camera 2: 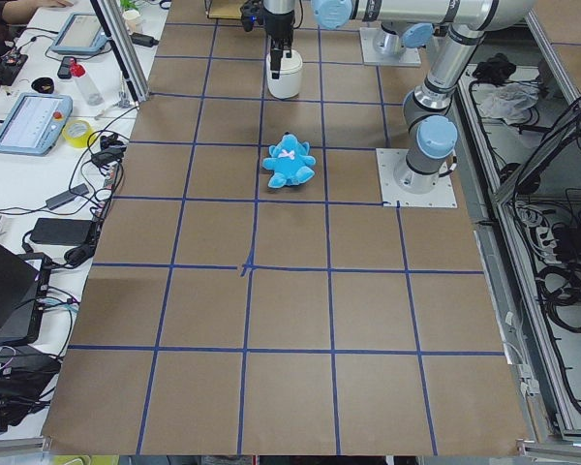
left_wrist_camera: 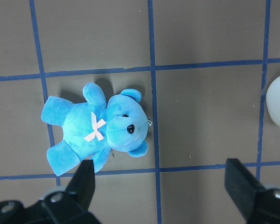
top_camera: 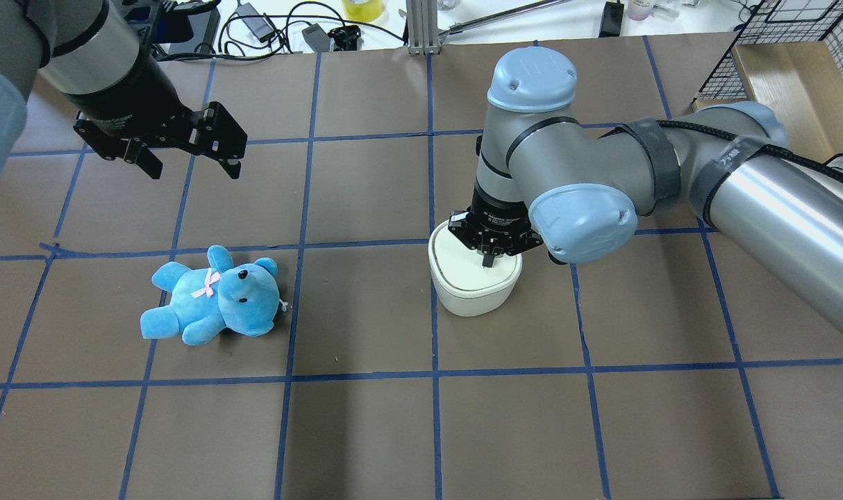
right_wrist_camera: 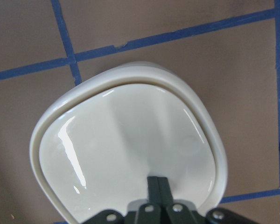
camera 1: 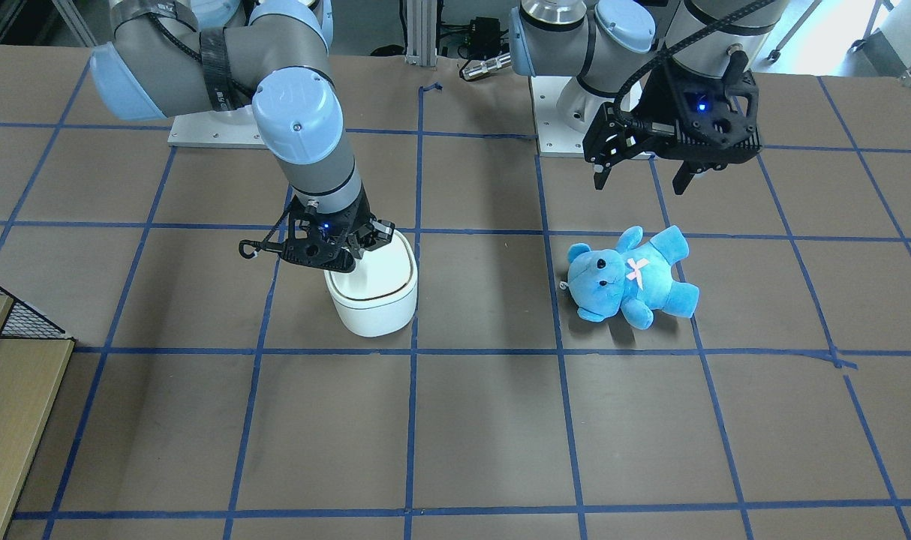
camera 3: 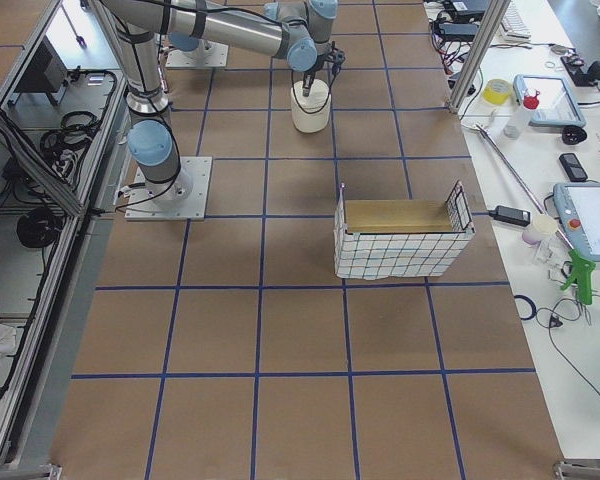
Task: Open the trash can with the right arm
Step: 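Lift the right gripper to swing the lid open upward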
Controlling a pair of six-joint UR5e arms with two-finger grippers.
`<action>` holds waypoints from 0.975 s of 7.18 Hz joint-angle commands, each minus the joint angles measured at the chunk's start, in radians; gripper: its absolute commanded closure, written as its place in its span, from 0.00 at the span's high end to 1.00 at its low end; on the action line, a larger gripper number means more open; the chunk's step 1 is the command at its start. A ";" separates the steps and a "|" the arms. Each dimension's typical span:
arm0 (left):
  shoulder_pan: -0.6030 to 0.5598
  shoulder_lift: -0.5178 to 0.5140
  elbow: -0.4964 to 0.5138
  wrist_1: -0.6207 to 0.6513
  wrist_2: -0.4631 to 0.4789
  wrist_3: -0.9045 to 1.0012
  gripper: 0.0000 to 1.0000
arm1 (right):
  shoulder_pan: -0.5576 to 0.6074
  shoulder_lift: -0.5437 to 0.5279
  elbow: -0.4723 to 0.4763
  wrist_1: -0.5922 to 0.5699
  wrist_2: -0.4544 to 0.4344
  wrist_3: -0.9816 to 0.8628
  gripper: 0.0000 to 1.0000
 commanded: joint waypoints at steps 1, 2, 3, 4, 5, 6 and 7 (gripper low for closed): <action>0.000 0.000 0.000 0.000 0.000 0.000 1.00 | -0.002 -0.005 -0.022 0.011 -0.003 0.018 0.00; 0.000 0.000 0.000 0.000 0.000 0.000 1.00 | -0.002 -0.010 -0.057 0.041 -0.008 0.035 0.00; 0.000 0.000 0.000 0.000 0.000 0.000 1.00 | -0.002 -0.010 -0.109 0.110 -0.008 0.035 0.00; 0.000 0.000 0.000 0.000 0.000 0.000 1.00 | -0.003 -0.010 -0.175 0.186 -0.008 0.035 0.00; 0.000 0.000 0.000 0.000 0.000 0.000 1.00 | -0.008 -0.010 -0.239 0.255 -0.009 0.033 0.00; 0.000 0.000 0.000 0.000 0.000 0.000 1.00 | -0.031 -0.011 -0.293 0.306 -0.011 0.024 0.00; 0.000 0.000 0.000 0.000 0.000 0.000 1.00 | -0.058 -0.013 -0.337 0.340 -0.012 -0.008 0.09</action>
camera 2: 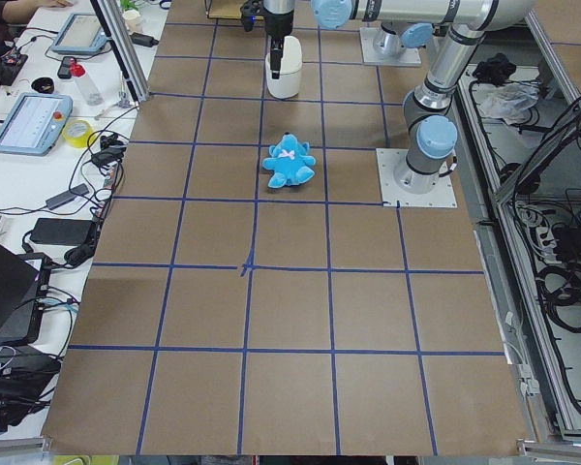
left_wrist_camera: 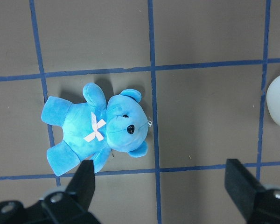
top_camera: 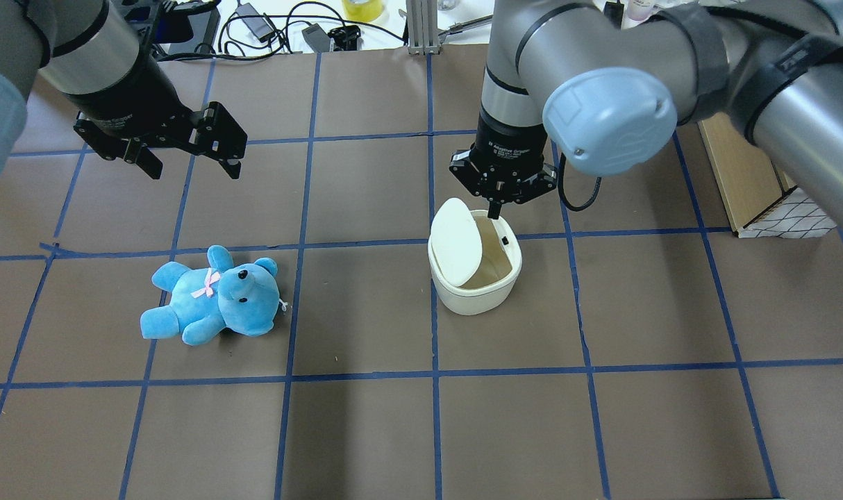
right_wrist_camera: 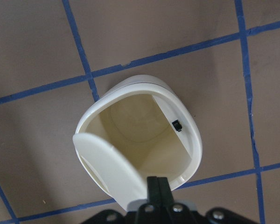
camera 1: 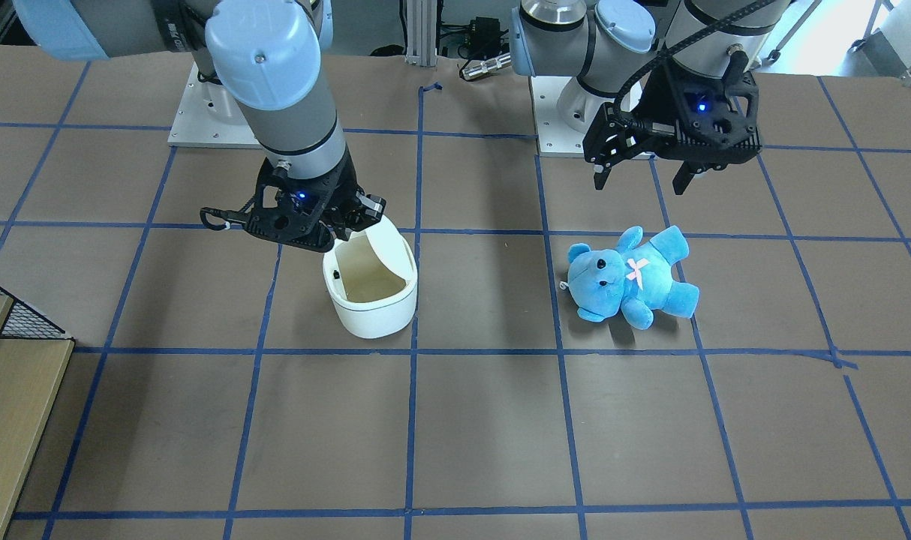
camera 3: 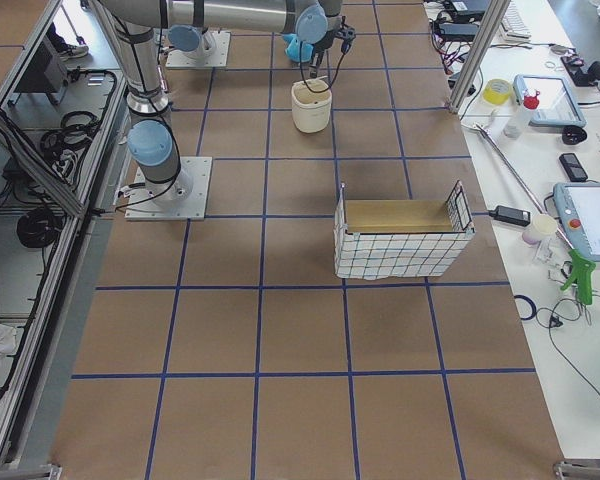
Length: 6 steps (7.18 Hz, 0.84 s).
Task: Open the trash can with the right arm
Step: 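Release the lid and raise the right gripper away from the can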
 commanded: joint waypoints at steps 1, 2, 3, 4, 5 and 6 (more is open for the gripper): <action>0.000 0.000 0.000 0.000 0.000 0.000 1.00 | -0.054 -0.002 -0.091 0.064 -0.014 -0.088 0.34; 0.000 0.000 0.000 0.000 0.000 0.000 1.00 | -0.071 -0.002 -0.105 0.065 -0.063 -0.154 0.57; 0.000 0.000 0.000 0.000 0.000 0.000 1.00 | -0.080 -0.003 -0.107 0.062 -0.068 -0.211 0.72; 0.000 0.000 0.000 0.000 0.000 0.000 1.00 | -0.105 -0.003 -0.119 0.062 -0.094 -0.288 0.89; 0.000 0.000 0.000 0.000 0.000 0.000 1.00 | -0.143 -0.003 -0.124 0.064 -0.097 -0.373 0.94; 0.000 0.000 0.000 0.000 0.000 0.000 1.00 | -0.181 -0.008 -0.124 0.064 -0.095 -0.452 0.98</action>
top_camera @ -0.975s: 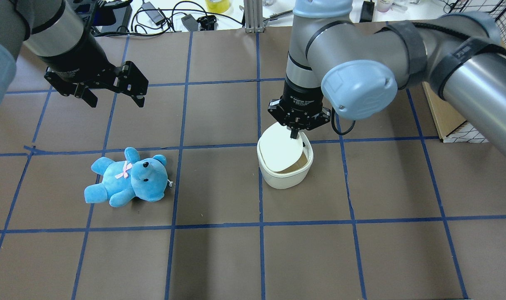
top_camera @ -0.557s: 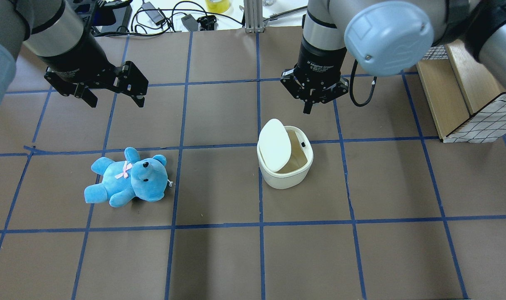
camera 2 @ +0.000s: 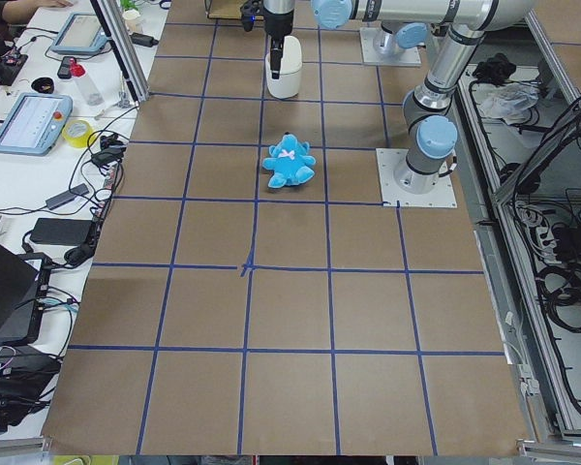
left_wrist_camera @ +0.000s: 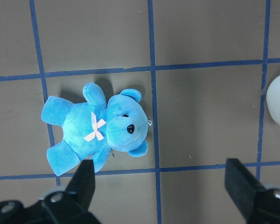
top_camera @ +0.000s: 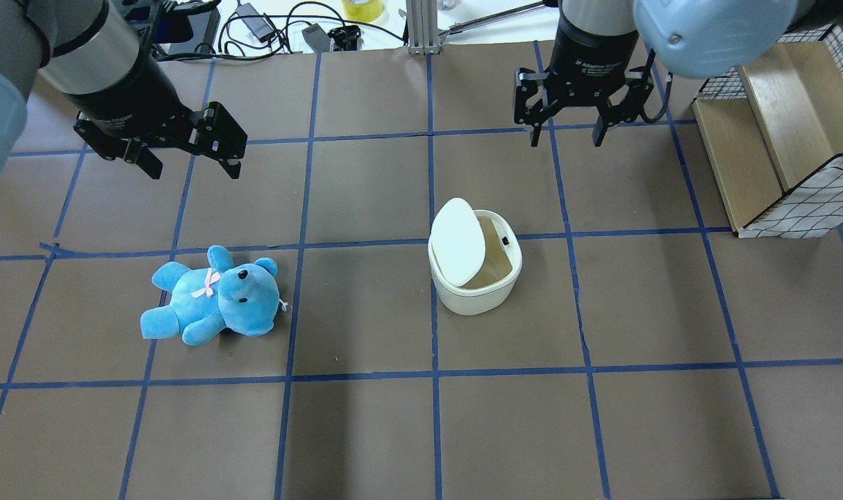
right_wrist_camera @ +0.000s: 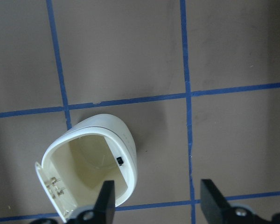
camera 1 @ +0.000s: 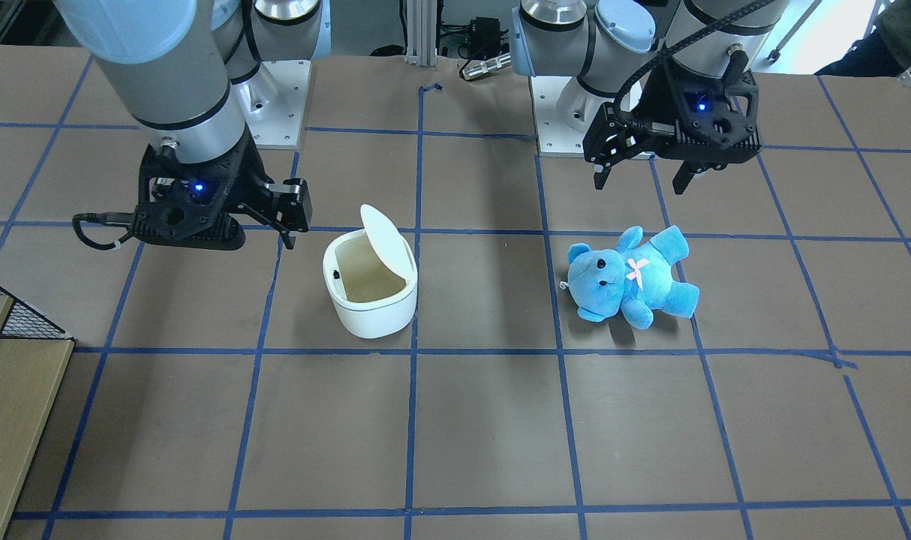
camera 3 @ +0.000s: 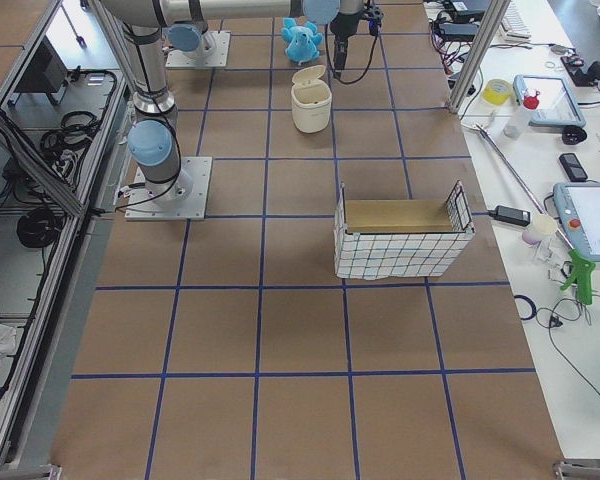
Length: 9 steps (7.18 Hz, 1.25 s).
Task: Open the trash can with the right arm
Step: 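Release the lid and raise the right gripper away from the can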
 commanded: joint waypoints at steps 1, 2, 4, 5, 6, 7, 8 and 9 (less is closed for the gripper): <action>0.000 0.000 0.000 0.000 0.000 0.000 1.00 | -0.086 -0.005 -0.004 0.001 -0.004 -0.192 0.99; 0.000 0.000 0.000 0.000 0.000 0.000 1.00 | -0.103 -0.006 -0.004 -0.001 -0.003 -0.237 0.99; 0.000 0.000 0.000 0.000 0.000 0.000 1.00 | -0.109 -0.005 -0.004 -0.007 -0.003 -0.297 0.99; 0.000 0.000 0.000 0.000 0.000 0.000 1.00 | -0.109 -0.005 -0.004 -0.007 -0.004 -0.282 0.99; 0.000 0.000 0.000 0.000 0.000 0.000 1.00 | -0.112 -0.006 -0.004 -0.004 -0.007 -0.247 0.99; 0.000 0.000 0.000 0.000 0.000 0.000 1.00 | -0.117 -0.008 -0.004 -0.001 -0.013 -0.195 0.99; 0.000 0.000 0.000 0.000 0.000 0.000 1.00 | -0.129 -0.008 -0.004 -0.001 -0.013 -0.185 0.99; 0.000 0.000 0.000 0.000 0.000 0.000 1.00 | -0.132 -0.009 -0.004 0.002 -0.013 -0.185 0.99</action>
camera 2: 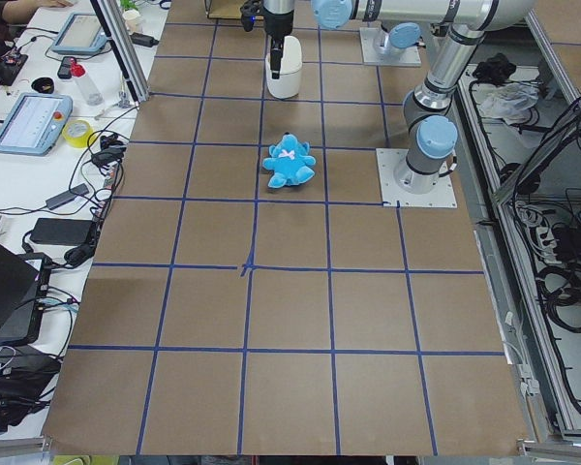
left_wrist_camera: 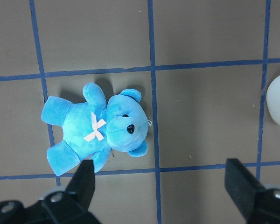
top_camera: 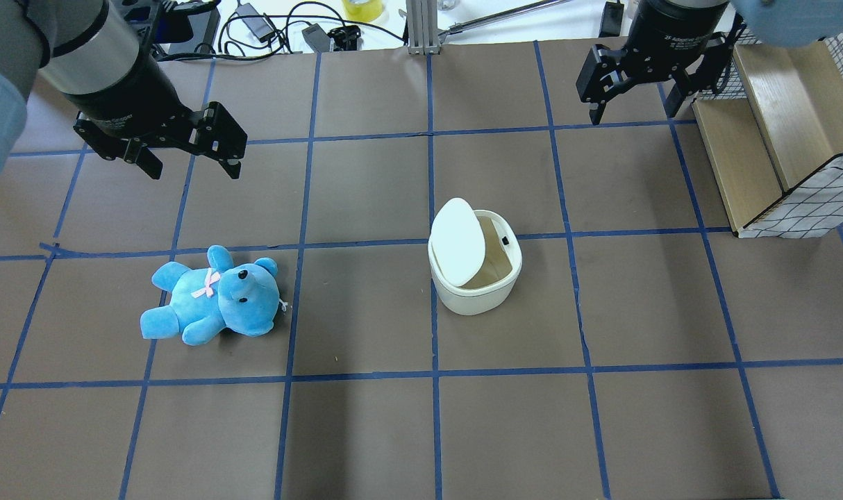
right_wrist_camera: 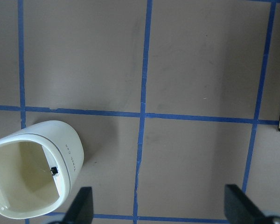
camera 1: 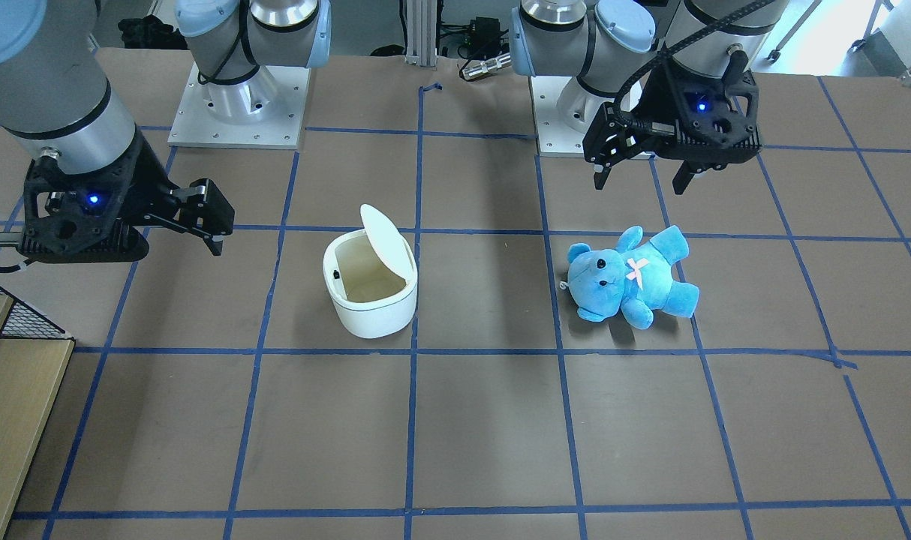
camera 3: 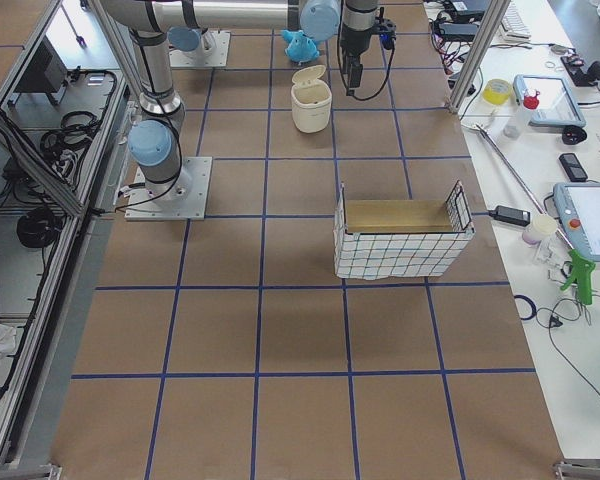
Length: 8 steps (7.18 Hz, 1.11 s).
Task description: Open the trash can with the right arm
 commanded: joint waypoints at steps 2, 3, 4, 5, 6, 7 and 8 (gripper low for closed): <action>0.000 0.000 0.000 0.000 0.000 0.000 1.00 | -0.003 -0.008 0.000 0.006 0.014 0.080 0.99; 0.000 0.000 0.000 0.000 0.000 0.000 1.00 | -0.003 -0.009 0.000 0.006 0.017 0.080 0.99; 0.000 0.000 0.000 0.000 0.000 0.000 1.00 | 0.003 -0.012 0.000 0.006 0.024 0.080 0.99; 0.000 0.000 0.000 0.000 0.000 0.000 1.00 | 0.005 -0.015 0.002 0.004 0.060 0.082 0.99; 0.000 0.000 0.000 0.000 0.000 0.000 1.00 | 0.005 -0.015 0.002 0.004 0.063 0.082 0.99; 0.000 0.000 0.000 0.000 0.000 0.000 1.00 | 0.005 -0.018 0.003 0.011 0.062 0.083 0.99; 0.000 0.000 0.000 0.000 0.000 0.000 1.00 | 0.005 -0.037 0.012 0.024 0.060 0.083 0.99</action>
